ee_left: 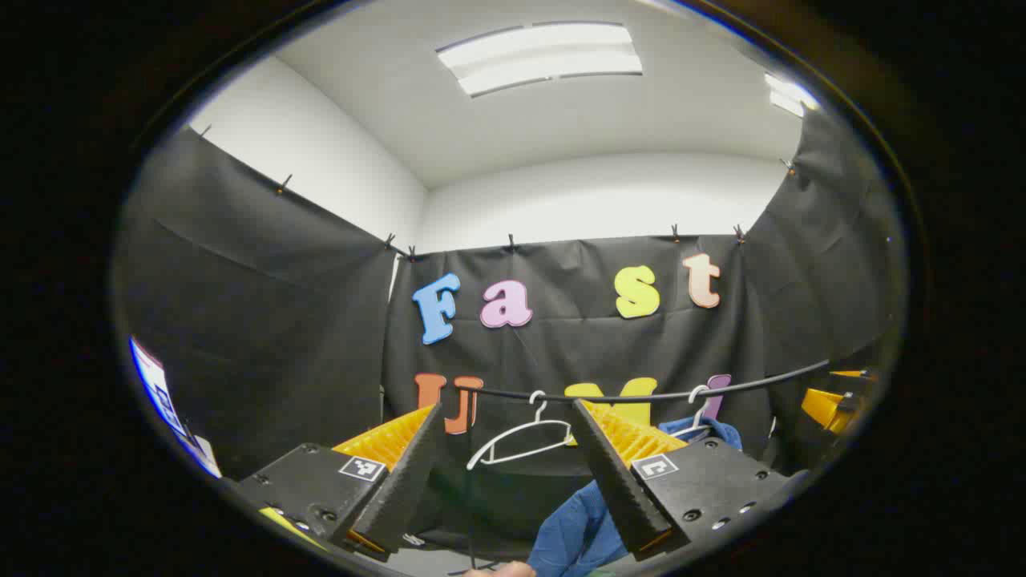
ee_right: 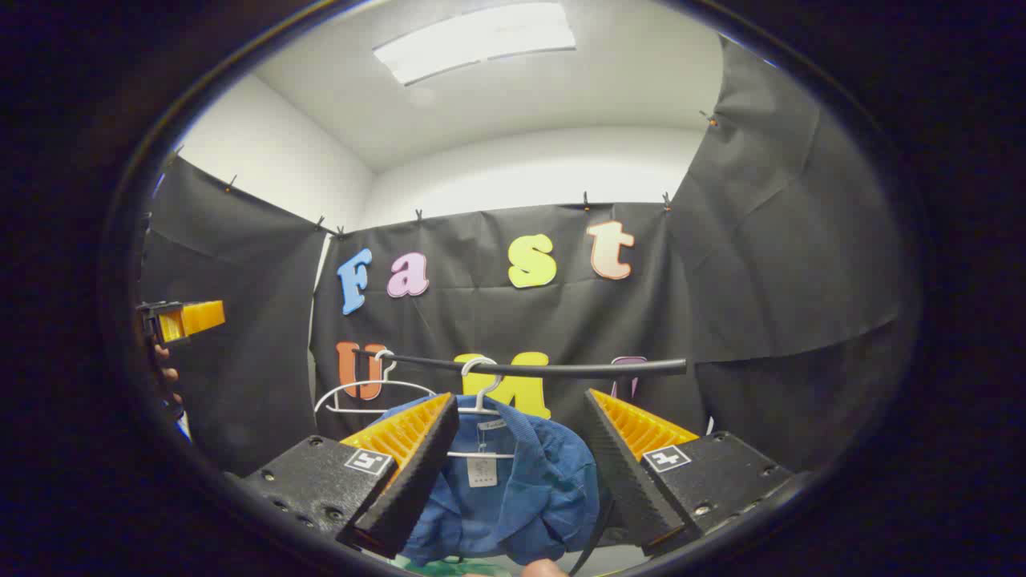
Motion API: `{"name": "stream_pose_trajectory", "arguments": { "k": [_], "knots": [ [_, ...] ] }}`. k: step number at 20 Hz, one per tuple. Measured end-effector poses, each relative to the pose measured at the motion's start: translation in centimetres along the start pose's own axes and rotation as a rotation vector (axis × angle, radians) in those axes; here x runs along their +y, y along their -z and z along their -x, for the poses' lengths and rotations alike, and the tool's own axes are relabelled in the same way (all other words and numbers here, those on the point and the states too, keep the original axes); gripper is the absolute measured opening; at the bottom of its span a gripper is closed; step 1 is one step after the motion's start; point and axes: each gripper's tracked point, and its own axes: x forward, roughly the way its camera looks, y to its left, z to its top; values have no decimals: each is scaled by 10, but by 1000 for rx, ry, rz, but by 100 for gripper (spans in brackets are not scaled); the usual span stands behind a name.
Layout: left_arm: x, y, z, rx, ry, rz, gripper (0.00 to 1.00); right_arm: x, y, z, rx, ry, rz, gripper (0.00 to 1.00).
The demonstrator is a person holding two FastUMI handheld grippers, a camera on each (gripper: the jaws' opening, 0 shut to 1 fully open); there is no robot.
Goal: Grasp the clothes on the hanger with both hands and then place them into the laundry hamper below.
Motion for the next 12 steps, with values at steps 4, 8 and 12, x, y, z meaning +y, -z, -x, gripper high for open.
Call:
{"name": "stream_pose_trajectory", "arguments": {
  "k": [4,8,12],
  "knots": [
    [-11,3,-12,-17,69,49,100,0,12,-3,21,47,21,95],
    [-16,6,-23,-33,83,32,100,10,26,-10,64,72,-11,96],
    [-33,23,-31,7,118,64,100,3,29,-28,63,122,11,98]
  ]
}}
